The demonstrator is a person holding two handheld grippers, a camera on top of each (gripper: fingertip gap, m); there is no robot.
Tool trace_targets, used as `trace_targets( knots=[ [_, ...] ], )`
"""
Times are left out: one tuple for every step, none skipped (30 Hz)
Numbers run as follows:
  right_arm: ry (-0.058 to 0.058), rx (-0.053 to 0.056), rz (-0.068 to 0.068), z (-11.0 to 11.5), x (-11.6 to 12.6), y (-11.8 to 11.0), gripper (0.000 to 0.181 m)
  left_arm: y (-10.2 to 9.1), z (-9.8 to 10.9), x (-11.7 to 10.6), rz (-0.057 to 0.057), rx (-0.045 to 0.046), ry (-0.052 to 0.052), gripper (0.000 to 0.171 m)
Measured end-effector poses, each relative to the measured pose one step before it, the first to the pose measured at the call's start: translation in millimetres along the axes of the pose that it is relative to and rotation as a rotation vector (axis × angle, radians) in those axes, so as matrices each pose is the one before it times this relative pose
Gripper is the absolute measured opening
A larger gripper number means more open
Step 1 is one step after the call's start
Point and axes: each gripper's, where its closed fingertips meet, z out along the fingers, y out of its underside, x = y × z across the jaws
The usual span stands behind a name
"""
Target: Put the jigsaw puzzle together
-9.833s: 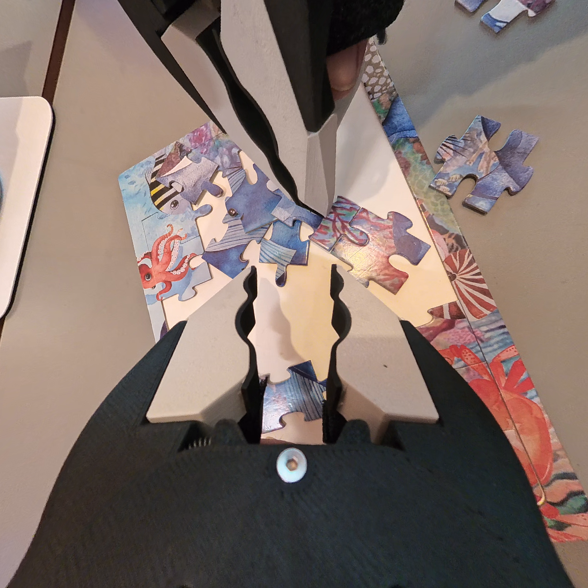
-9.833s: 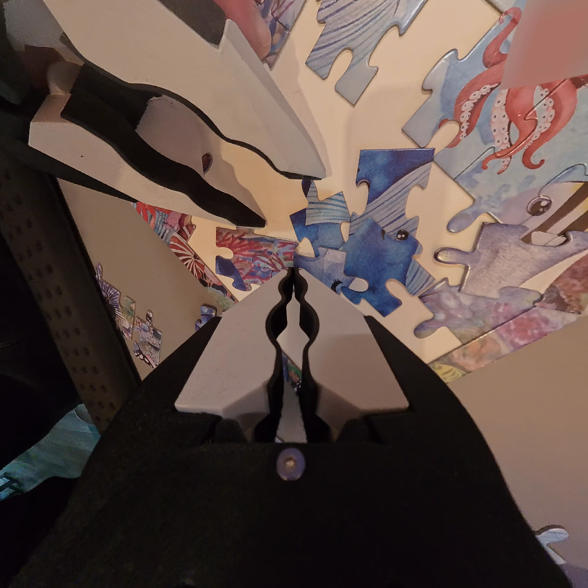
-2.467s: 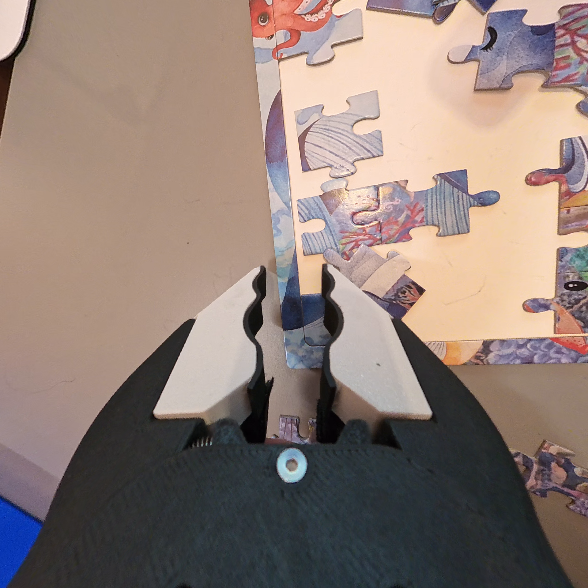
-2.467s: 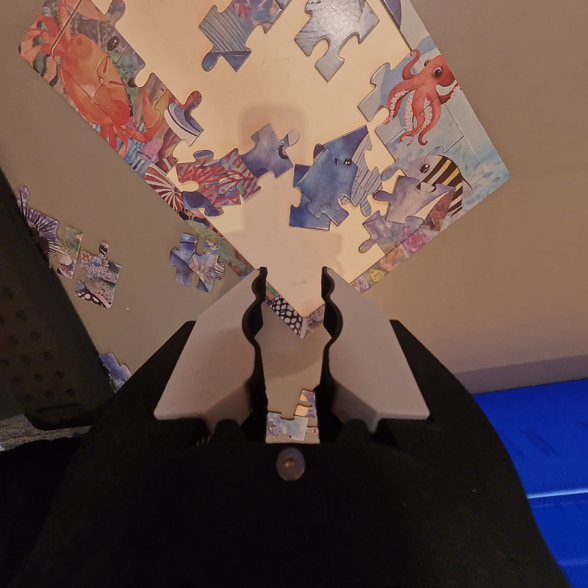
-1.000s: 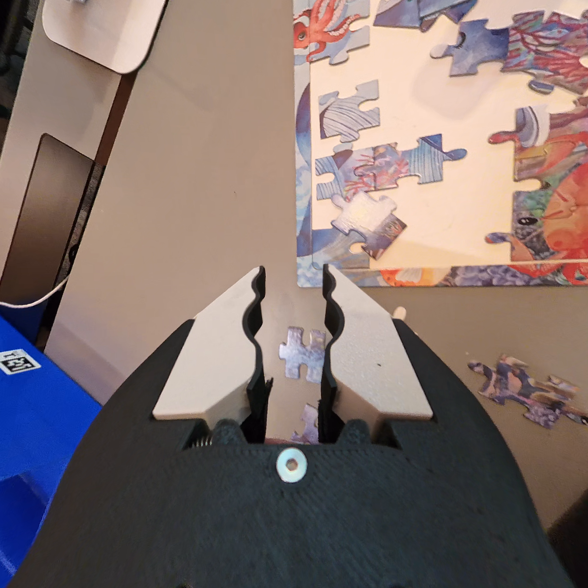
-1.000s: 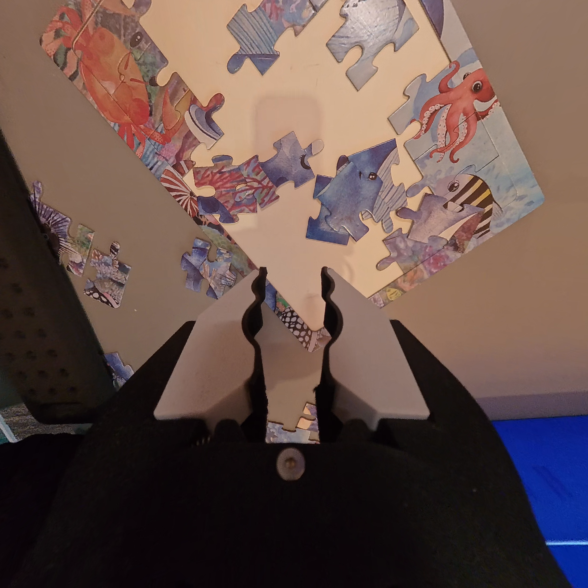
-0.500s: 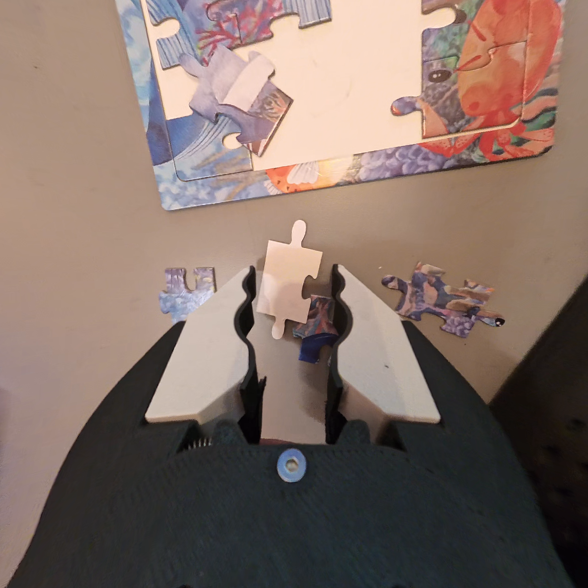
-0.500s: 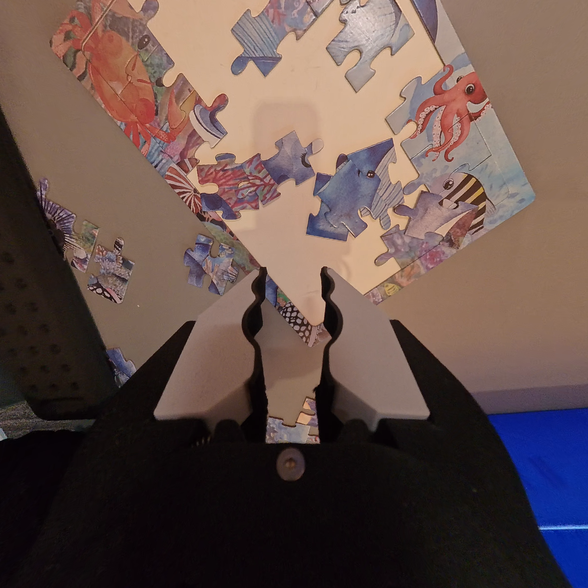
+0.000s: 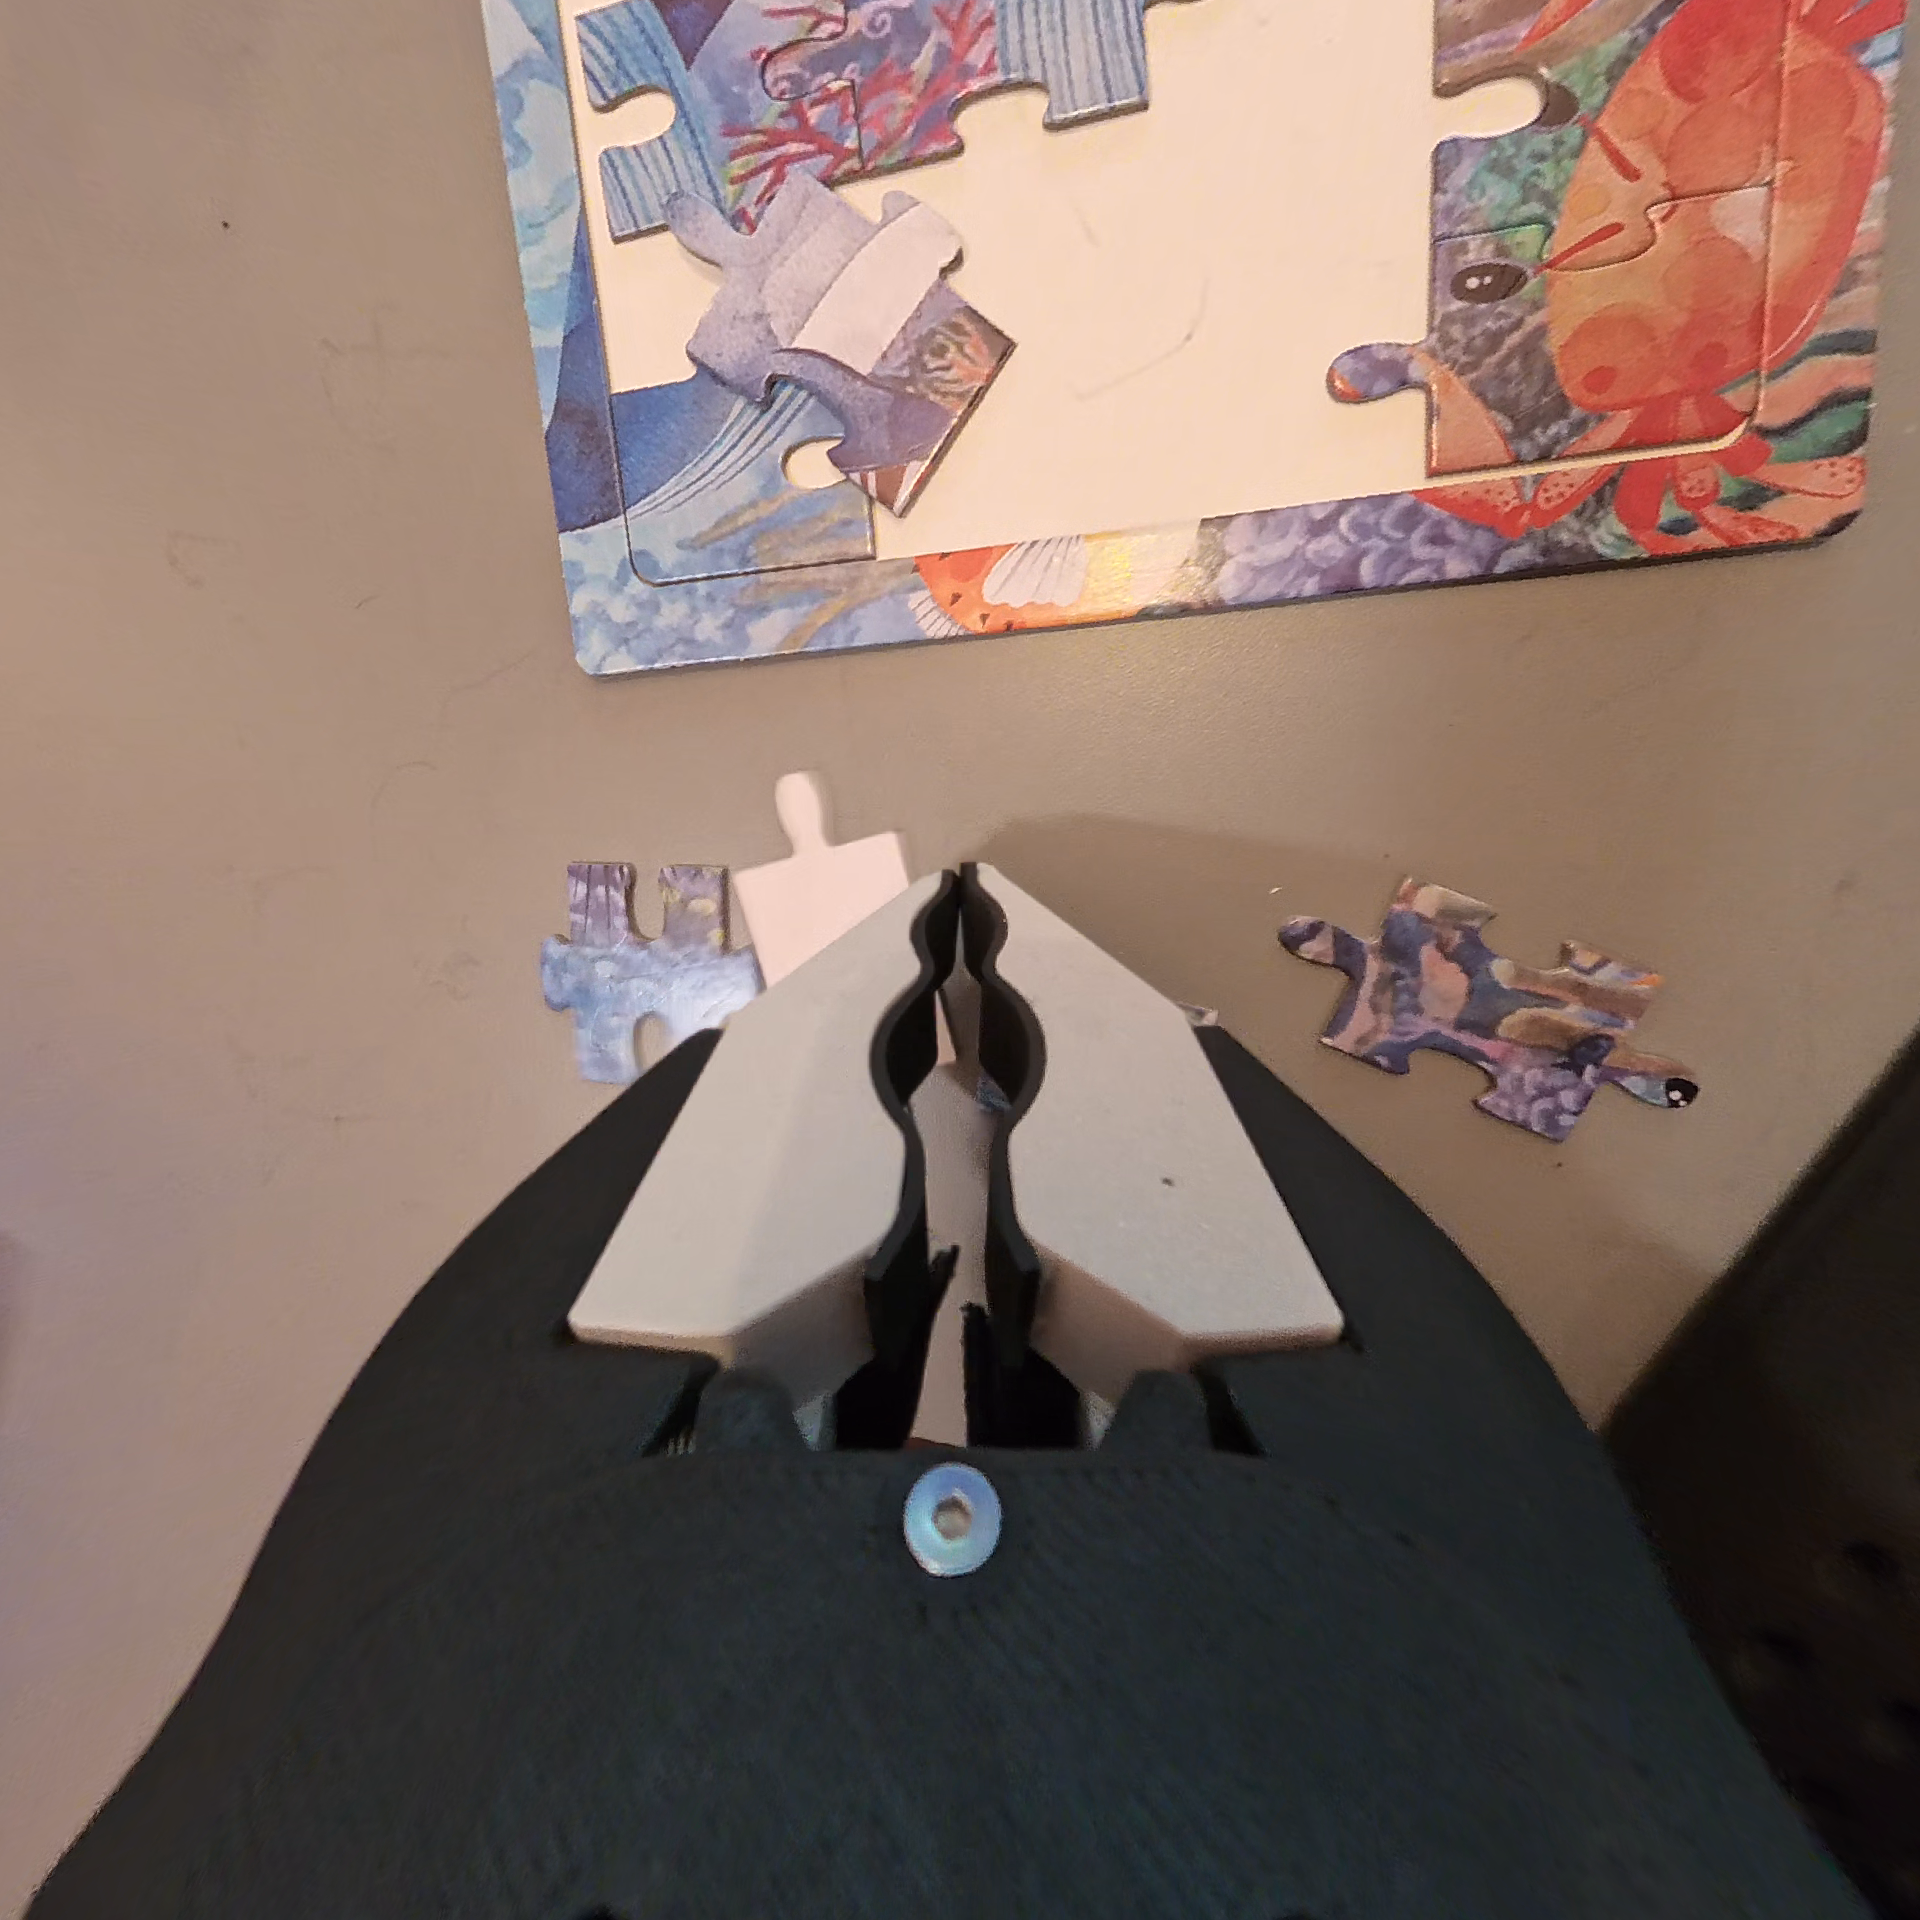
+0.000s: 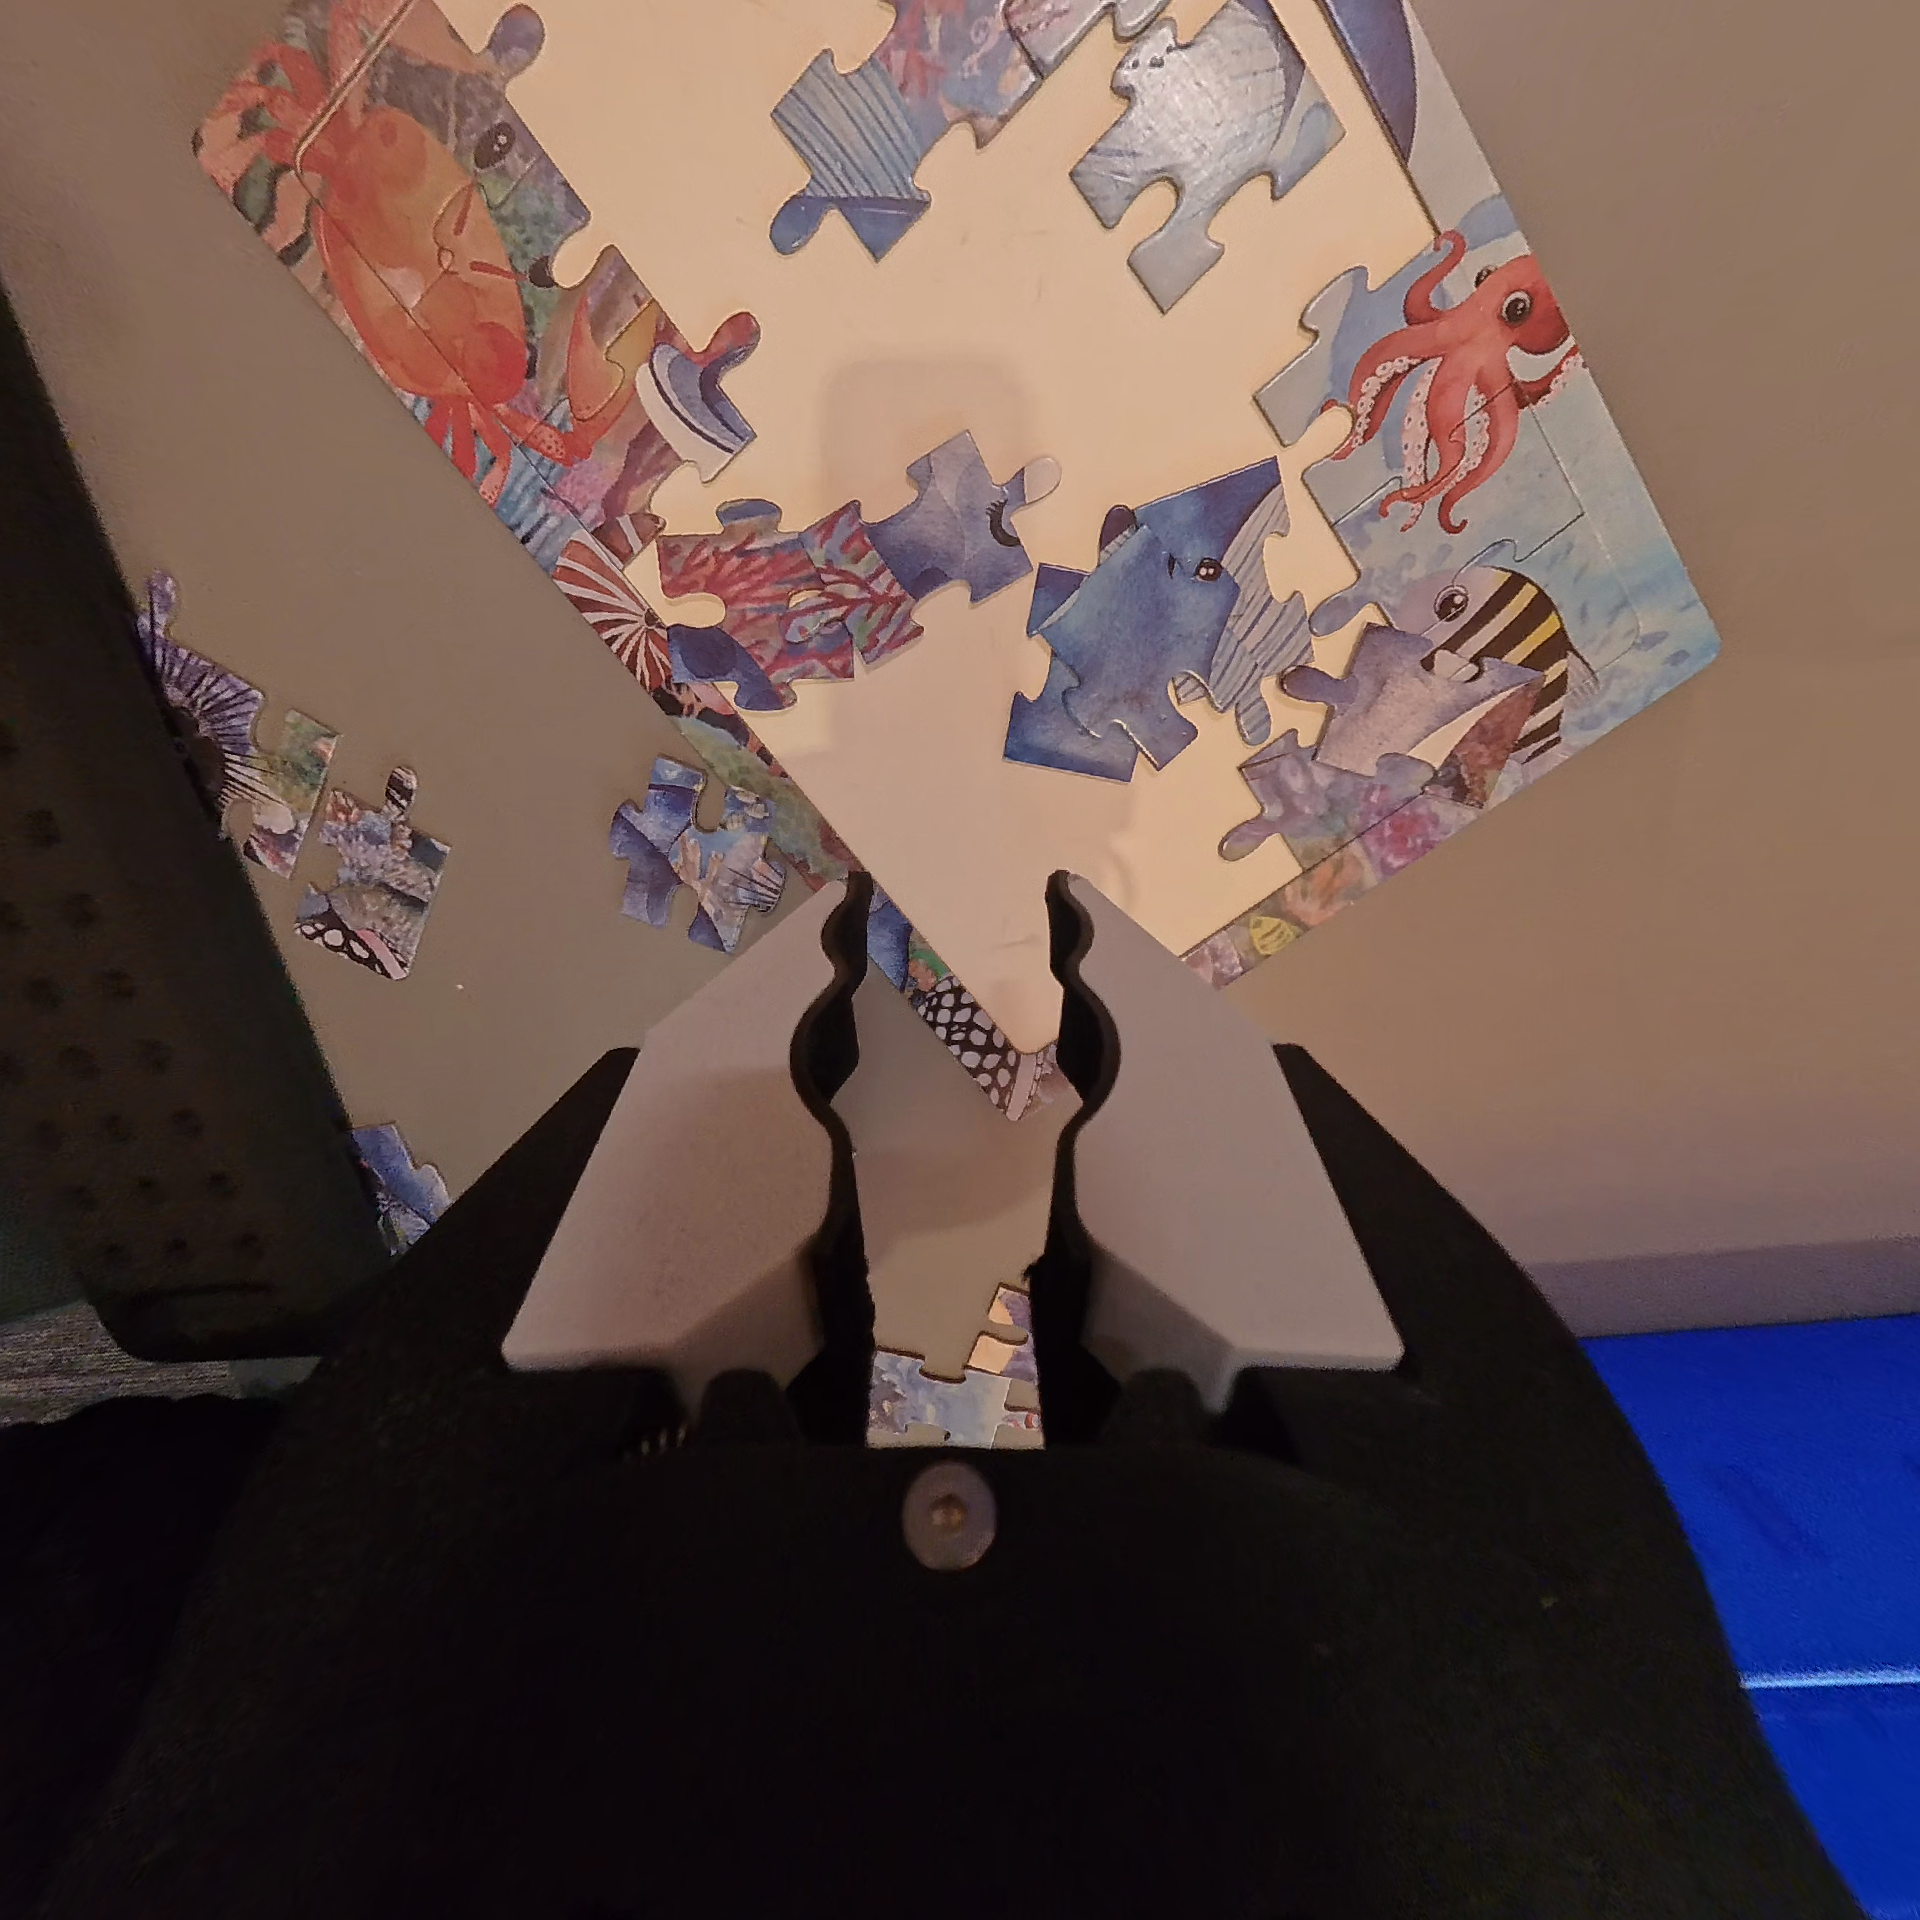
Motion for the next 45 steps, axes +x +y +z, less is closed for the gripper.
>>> trace_targets(
  knots=[
    [0.0009,-0.0006,-0.0027,-0.24,-0.5,-0.19,0.033,1.85,0.55,-1.46,-0.0002,-0.00614,-0.011,0.0],
    [0.0003,0.0,-0.0019,-0.24,-0.43,-0.17,0.033,1.7,0.53,-0.85,-0.0001,-0.00441,-0.0069,0.0],
    [-0.0004,0.0007,-0.0012,-0.23,-0.28,-0.18,0.033,-1.14,-0.27,0.42,-0.0033,0.01104,0.0017,0.0],
    [0.0004,0.0002,-0.0004,-0.2,-0.02,0.01,0.033,-0.81,-0.08,-0.45,0.001,0.00691,-0.0048,0.0],
    [0.0006,-0.0002,0.0002,-0.14,0.07,0.1,0.033,-0.2,0.03,-0.7,0.0012,0.00132,-0.0069,0.0],
    [0.0001,-0.0003,0.0002,-0.17,-0.01,0.21,0.033,-0.08,-0.13,0.3,0.0005,0.00198,-0.0004,0.0],
    [-0.0002,-0.0005,-0.0003,-0.15,-0.1,0.14,0.033,-1.07,-0.74,-0.28,-0.0027,0.00856,-0.0013,0.0],
    [0.0003,0.0,-0.0006,-0.21,-0.13,0.05,0.033,-2.48,-1.55,-3.91,-0.0097,0.01768,-0.0186,0.0],
    [0.0001,0.0005,-0.0004,-0.2,-0.17,0.07,0.033,-3.34,-2.32,-6.79,-0.0108,0.02194,-0.0321,0.0],
    [0.0004,0.0004,-0.0007,-0.28,-0.11,-0.04,0.033,-2.51,-2.5,-5.91,-0.008,0.01573,-0.0228,0.004],
    [0.0001,0.0001,-0.0003,-0.21,-0.07,0.03,0.033,-0.41,-1.71,-2.04,-0.0036,0.00285,0.0017,0.015],
    [0.0004,-0.0001,-0.0001,-0.2,-0.04,-0.04,0.033,0.67,-0.71,-0.85,0.0031,-0.00543,0.0048,0.028],
    [-0.0001,-0.0003,-0.0005,-0.01,-0.08,0.04,0.033,1.35,0.7,-1.04,0.0046,-0.01194,0.0012,0.043],
    [-0.0007,-0.0003,-0.0011,-0.01,-0.33,0.04,0.033,1.92,1.92,0.76,0.0044,-0.01568,0.012,0.05],
    [-0.0004,-0.0002,-0.0011,0.12,-0.27,-0.04,0.033,1.82,2.83,2.26,0.0038,-0.01162,0.0224,0.054],
    [0.0,-0.0002,-0.0006,0.02,-0.15,-0.07,0.033,1.5,3.43,0.69,-0.0015,-0.00642,0.0164,0.057],
    [-0.0002,-0.0004,-0.0006,-0.03,-0.08,0.06,0.033,1.0,2.89,0.27,-0.013,-0.00253,0.0183,0.058],
    [-0.0003,-0.0006,-0.0008,0.09,-0.28,0.02,0.033,-1.7,1.1,1.29,-0.0219,0.01398,0.0277,0.057],
    [-0.0002,-0.0008,-0.0007,0.05,-0.08,0.13,0.033,0.55,1.02,2.4,-0.0128,0.00385,0.0312,0.053],
    [0.0004,-0.0014,-0.0006,0.23,-0.09,0.18,0.033,0.39,0.7,1.26,-0.0127,0.00544,0.0248,0.051],
    [-0.0012,-0.0004,-0.0007,0.34,0.0,-0.15,0.033,0.34,0.64,1.21,-0.0195,0.00792,0.0259,0.049],
    [-0.0028,0.0004,-0.0005,0.55,-0.14,-0.11,0.033,-0.27,0.2,-2.2,-0.0185,0.01359,0.0019,0.044],
    [-0.0025,-0.0009,0.0004,0.62,0.05,0.23,0.033,0.01,-0.23,-2.86,-0.0149,0.0105,-0.0045,0.039],
    [-0.0015,-0.0025,0.0009,0.72,0.26,0.41,0.033,0.11,-0.18,-3.67,-0.0196,0.00779,-0.0096,0.029],
    [-0.001,-0.0026,0.0008,0.59,0.24,0.49,0.033,0.48,-0.36,-2.99,-0.0191,0.00274,-0.0052,0.021],
    [-0.0006,-0.0011,0.0,0.33,0.14,0.16,0.033,-0.2,-0.17,0.04,-0.0134,0.00554,0.009,0.021],
    [-0.0004,0.0002,-0.0003,0.04,-0.13,-0.12,0.033,0.06,-0.06,-0.04,0.0015,0.00269,0.0007,0.021],
    [0.0002,0.0005,-0.001,-0.24,-0.22,-0.14,0.033,0.42,-0.22,0.5,0.0036,-0.0011,-0.0003,0.021],
    [0.0005,0.0007,-0.0016,-0.43,-0.34,-0.14,0.033,0.68,-0.46,1.17,0.0041,-0.00391,0.0023,0.02],
    [0.0006,0.0014,-0.001,-0.54,-0.18,-0.07,0.033,0.76,-0.38,1.03,0.0087,-0.00307,-0.0011,0.02],
    [0.0011,0.0011,0.0002,-0.48,0.02,0.0,0.033,0.14,-0.08,0.06,0.0053,0.00104,-0.0062,0.02],
    [0.0013,0.0006,0.0007,-0.43,0.22,0.11,0.033,0.01,-0.03,0.0,-0.0029,0.00331,-0.0038,0.02],
    [0.0006,0.0007,0.0003,-0.42,0.04,0.09,0.033,0.6,-0.46,0.59,0.003,0.00065,-0.0013,0.02],
    [0.0006,0.0011,-0.0004,-0.38,-0.01,0.02,0.033,1.04,-0.48,0.25,0.0073,-0.00129,-0.0057,0.02],
    [0.0003,0.0009,-0.0003,-0.36,-0.16,-0.05,0.033,0.87,-0.61,0.33,0.001,-0.00135,-0.0042,0.02],
    [0.0005,0.0008,-0.001,-0.31,-0.17,-0.23,0.033,0.79,-0.45,0.16,0.0003,-0.00027,-0.0037,0.02],
    [0.0004,0.0012,-0.0014,-0.29,-0.17,-0.28,0.033,0.73,-0.54,-0.22,0.0005,0.00075,-0.0054,0.02],
    [0.0005,0.0009,-0.0011,-0.19,-0.17,-0.3,0.033,0.76,-0.55,-0.48,-0.0026,0.00082,-0.0058,0.02],
    [0.0006,0.0007,-0.0011,-0.1,-0.15,-0.25,0.033,0.78,-0.67,-0.64,-0.0033,0.00133,-0.0053,0.02],
    [0.0001,0.0009,-0.0014,-0.15,-0.29,-0.41,0.033,0.19,-0.84,-0.41,-0.0036,0.00588,-0.0037,0.02],
    [0.0,0.0006,-0.0014,0.04,-0.21,-0.41,0.033,-1.15,-1.08,0.14,-0.0072,0.01454,0.0016,0.02],
    [0.0004,-0.0003,-0.0013,0.2,-0.14,-0.32,0.033,-1.91,-1.31,0.83,-0.0098,0.01785,0.0064,0.02],
    [-0.0001,-0.0004,-0.0015,0.07,-0.29,-0.24,0.033,-1.76,-1.41,0.4,-0.0075,0.0164,0.0024,0.02],
    [-0.0004,-0.0003,-0.0012,0.17,-0.26,-0.23,0.033,-2.08,-1.5,-0.01,-0.0054,0.0167,-0.0004,0.02],
    [-0.0001,-0.0007,-0.0012,0.11,-0.22,-0.07,0.033,-2.86,-1.46,0.99,-0.006,0.01983,0.0054,0.02]
  ],
)
